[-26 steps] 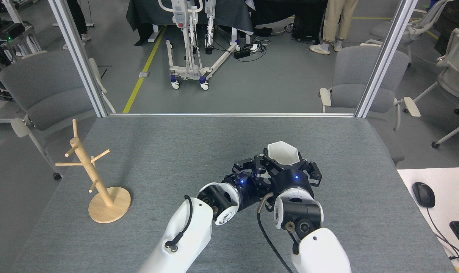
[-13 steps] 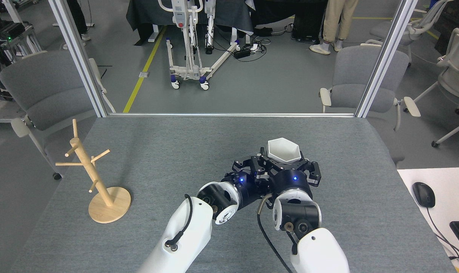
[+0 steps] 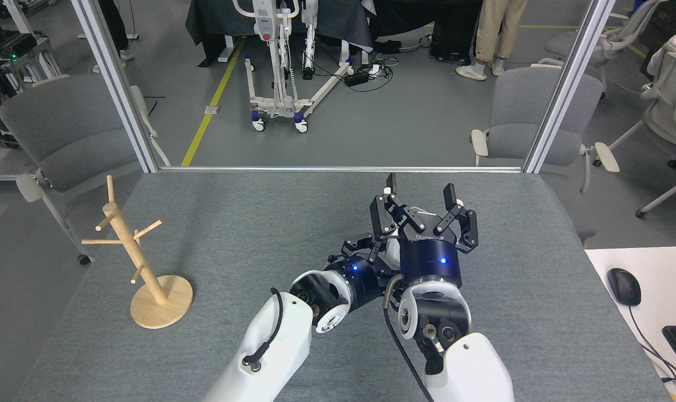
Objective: Hang cup on storage rack
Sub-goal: 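Open the right gripper and withdraw it, left gripper holding the cup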
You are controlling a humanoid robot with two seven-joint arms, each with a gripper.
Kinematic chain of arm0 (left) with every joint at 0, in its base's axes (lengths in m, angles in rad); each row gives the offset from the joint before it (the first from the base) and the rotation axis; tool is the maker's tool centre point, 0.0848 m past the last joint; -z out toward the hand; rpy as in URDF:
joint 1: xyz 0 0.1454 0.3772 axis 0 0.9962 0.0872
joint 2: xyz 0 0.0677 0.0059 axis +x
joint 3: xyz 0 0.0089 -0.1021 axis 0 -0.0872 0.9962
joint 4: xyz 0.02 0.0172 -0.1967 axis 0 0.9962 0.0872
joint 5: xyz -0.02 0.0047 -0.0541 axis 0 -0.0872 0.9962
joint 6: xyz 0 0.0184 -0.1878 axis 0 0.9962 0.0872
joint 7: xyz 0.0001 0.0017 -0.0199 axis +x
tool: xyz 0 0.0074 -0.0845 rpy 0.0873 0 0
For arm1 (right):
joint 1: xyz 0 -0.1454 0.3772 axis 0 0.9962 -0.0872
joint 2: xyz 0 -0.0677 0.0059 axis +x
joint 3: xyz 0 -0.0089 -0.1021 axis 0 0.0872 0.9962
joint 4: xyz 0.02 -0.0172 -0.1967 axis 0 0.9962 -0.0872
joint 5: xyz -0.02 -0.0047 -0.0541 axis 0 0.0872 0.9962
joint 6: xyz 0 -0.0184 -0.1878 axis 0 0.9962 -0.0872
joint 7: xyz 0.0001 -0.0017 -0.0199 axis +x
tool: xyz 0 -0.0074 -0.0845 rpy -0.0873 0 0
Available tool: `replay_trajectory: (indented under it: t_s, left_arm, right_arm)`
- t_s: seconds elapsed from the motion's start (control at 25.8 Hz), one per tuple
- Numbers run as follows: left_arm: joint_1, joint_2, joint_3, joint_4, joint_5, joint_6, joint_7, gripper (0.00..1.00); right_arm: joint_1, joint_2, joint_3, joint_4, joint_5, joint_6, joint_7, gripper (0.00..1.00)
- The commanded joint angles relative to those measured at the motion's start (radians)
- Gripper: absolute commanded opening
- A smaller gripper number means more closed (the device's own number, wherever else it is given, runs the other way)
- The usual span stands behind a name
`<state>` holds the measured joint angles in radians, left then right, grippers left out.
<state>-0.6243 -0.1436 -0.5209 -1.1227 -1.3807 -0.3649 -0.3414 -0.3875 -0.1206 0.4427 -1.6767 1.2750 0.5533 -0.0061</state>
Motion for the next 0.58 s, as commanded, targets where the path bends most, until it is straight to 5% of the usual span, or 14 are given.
replay_trajectory:
  t_s: [0.0, 0.23, 0.39, 0.54]
  left_arm:
    - [0.012, 0.002, -0.001, 0.001, -0.003, -0.006, 0.001, 0.0]
    - [0.072, 0.021, 0.002, -0.043, -0.009, -0.029, 0.004, 0.0]
    - [0.161, 0.121, 0.018, -0.181, -0.012, -0.015, 0.008, 0.0]
    - [0.304, 0.216, 0.107, -0.367, -0.012, -0.028, 0.01, 0.0]
  right_arm:
    - [-0.002, 0.001, -0.029, 0.002, -0.082, -0.003, -0.318, 0.99]
    - [-0.013, -0.024, -0.225, 0.103, -0.247, -0.003, -0.407, 0.99]
    - [-0.021, -0.074, -0.409, 0.153, -0.371, -0.007, -0.394, 0.99]
    - [-0.005, -0.16, -0.542, 0.219, -0.393, -0.113, -0.278, 0.99]
